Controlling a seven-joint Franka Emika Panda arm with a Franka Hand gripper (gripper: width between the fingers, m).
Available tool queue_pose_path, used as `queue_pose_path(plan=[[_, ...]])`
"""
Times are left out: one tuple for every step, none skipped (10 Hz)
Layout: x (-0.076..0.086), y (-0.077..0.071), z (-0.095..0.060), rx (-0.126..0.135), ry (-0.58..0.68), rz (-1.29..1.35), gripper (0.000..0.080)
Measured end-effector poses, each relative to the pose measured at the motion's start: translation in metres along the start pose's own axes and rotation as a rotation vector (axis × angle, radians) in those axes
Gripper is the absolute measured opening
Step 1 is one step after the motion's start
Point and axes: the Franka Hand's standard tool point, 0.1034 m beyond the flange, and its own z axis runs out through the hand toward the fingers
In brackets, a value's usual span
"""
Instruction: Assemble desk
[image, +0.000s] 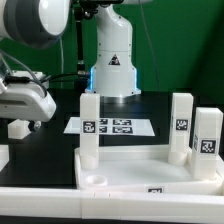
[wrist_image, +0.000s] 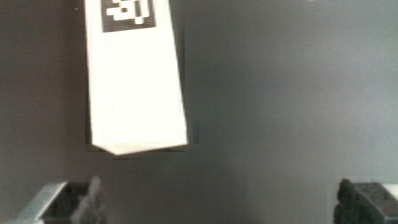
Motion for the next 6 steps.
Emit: queue_pose_path(plan=[[-0.005, 0.007, 0.0, -0.068, -0.112, -0.072, 0.0649], [-0.005, 0.012, 0.0, -0.114, -0.19, -0.125, 0.0649], [-0.003, 0.016, 0.0, -0.151, -0.239, -0.158, 0.0649], [-0.004, 0.02, 0.0, -0.164, -0.279, -0.177, 0.0649], [-0.002, 0.019, 0.0, -0.163, -0.275, -0.176, 0.0649], [-0.002, 0.019, 0.001, -0.163, -0.276, -0.176, 0.0649]])
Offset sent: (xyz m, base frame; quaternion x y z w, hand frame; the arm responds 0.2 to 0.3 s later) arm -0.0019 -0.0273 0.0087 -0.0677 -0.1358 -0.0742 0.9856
